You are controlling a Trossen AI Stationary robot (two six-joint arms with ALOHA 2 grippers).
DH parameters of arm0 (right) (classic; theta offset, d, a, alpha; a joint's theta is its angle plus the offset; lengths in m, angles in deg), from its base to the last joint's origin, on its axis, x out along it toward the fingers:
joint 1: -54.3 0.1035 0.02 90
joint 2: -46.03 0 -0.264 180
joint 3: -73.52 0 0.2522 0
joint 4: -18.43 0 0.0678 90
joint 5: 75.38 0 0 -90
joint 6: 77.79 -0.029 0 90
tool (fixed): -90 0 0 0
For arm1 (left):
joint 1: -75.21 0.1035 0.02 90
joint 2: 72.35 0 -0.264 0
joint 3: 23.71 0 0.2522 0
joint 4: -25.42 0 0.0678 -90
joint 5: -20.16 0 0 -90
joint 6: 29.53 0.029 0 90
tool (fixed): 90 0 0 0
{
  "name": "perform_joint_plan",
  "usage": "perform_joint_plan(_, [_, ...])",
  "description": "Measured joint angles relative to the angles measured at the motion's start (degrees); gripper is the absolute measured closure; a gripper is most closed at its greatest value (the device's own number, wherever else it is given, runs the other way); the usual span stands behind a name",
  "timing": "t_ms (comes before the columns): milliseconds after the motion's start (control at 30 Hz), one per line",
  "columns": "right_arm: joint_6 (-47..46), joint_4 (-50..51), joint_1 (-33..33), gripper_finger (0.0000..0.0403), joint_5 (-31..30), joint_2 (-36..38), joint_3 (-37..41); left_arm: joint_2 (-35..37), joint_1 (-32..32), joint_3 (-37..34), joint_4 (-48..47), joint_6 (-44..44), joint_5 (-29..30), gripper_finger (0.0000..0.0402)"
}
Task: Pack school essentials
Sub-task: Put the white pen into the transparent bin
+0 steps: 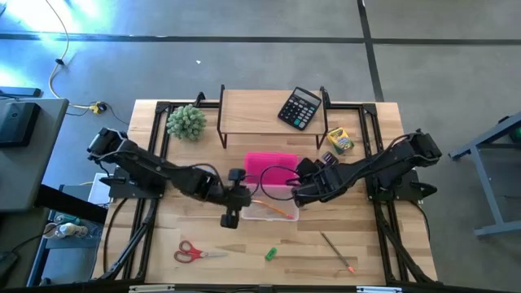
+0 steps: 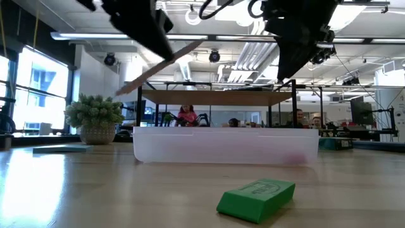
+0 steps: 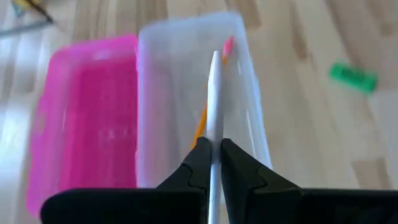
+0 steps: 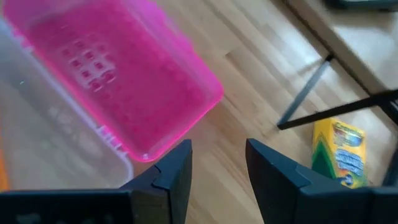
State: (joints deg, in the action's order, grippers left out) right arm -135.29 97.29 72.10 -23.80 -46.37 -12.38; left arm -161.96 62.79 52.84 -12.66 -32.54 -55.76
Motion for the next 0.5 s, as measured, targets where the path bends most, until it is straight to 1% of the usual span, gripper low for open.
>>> perform_joint_plan(100, [-2.39, 2.07, -0.54, 0.0261, -0.70, 0.96, 0.00, -0.90, 1.46, 0.00, 3.72, 0.77, -3.14, 0.0397])
perform_joint_plan(267, [-3.04, 3.69, -1.35, 0.0261, -0.82, 2.20, -0.11, -3.11, 2.91, 0.04, 7.61, 3.25, -4.03, 0.0400])
perform_joint_plan(367, [-3.01, 3.69, -1.35, 0.0261, -0.79, 2.40, -0.11, -4.18, 3.56, -0.04, 7.59, 3.26, -6.00, 0.0401])
perform_joint_plan(500, [-2.57, 3.76, -1.28, 0.0261, -0.31, 2.40, -0.11, -4.26, 3.62, -0.02, 3.46, 2.96, -5.24, 0.0400])
